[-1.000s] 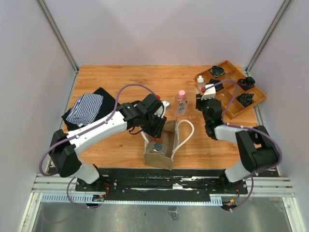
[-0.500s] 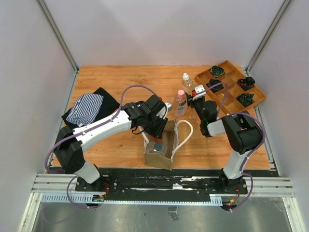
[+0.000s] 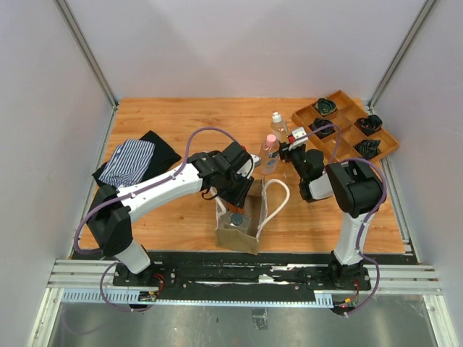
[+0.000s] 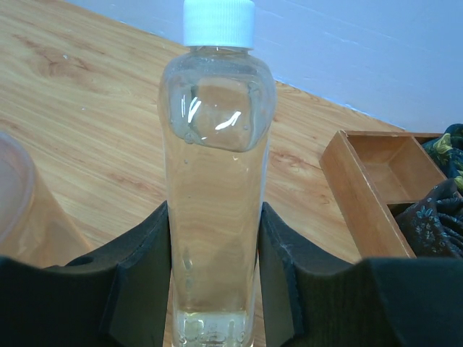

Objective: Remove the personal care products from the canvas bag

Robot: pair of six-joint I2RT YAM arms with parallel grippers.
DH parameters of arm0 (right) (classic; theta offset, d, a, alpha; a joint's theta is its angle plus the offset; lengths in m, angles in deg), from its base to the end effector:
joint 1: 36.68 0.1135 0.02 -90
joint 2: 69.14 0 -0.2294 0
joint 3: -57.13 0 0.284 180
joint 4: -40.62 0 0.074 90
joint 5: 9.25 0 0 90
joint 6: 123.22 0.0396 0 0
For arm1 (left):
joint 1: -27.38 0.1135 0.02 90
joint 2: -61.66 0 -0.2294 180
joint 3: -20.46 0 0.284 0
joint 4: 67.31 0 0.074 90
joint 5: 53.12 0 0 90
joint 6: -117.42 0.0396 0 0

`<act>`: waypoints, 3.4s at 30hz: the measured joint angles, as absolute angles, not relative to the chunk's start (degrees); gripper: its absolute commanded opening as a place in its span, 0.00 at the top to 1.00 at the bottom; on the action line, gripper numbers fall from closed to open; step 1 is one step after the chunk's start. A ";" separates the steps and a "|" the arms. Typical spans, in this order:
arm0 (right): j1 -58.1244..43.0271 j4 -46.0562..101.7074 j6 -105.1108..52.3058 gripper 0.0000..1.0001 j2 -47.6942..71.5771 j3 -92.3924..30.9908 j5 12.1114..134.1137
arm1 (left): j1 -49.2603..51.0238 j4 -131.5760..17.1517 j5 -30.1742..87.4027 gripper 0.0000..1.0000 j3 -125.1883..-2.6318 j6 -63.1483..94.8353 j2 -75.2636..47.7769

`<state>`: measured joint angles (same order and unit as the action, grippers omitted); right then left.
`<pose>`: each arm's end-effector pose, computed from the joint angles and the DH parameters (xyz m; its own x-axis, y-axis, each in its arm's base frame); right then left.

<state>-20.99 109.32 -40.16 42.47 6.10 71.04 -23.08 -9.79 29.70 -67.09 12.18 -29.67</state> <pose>0.3408 0.1027 0.0954 0.1866 -0.0713 -0.9798 -0.4077 0.9018 -0.1433 0.2273 -0.2832 0.2247 -0.7499 0.4988 -0.4345 0.6283 0.7426 -0.2320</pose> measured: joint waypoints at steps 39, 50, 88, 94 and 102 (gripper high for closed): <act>-23.70 113.63 -37.69 0.47 43.65 7.70 71.69 | -23.08 -7.41 32.60 0.66 -69.43 13.38 -30.13; -23.70 113.94 -37.91 0.99 43.70 7.70 71.28 | -23.08 -7.19 32.78 0.65 -69.45 13.49 -30.13; -24.60 113.83 -31.65 0.80 58.63 -13.20 66.86 | -23.10 -6.97 33.00 0.70 -71.27 14.58 -34.34; -25.41 114.81 -30.23 0.43 52.16 -3.14 66.80 | -23.10 -6.58 32.49 0.71 -73.10 14.56 -34.98; -25.93 115.47 -30.30 0.05 43.39 8.01 66.78 | -23.10 -7.36 31.05 0.71 -73.61 14.52 -35.15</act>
<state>-25.93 115.47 -30.30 43.39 8.01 66.78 -23.10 -7.36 31.05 -73.61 14.52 -35.15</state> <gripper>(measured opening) 0.948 0.294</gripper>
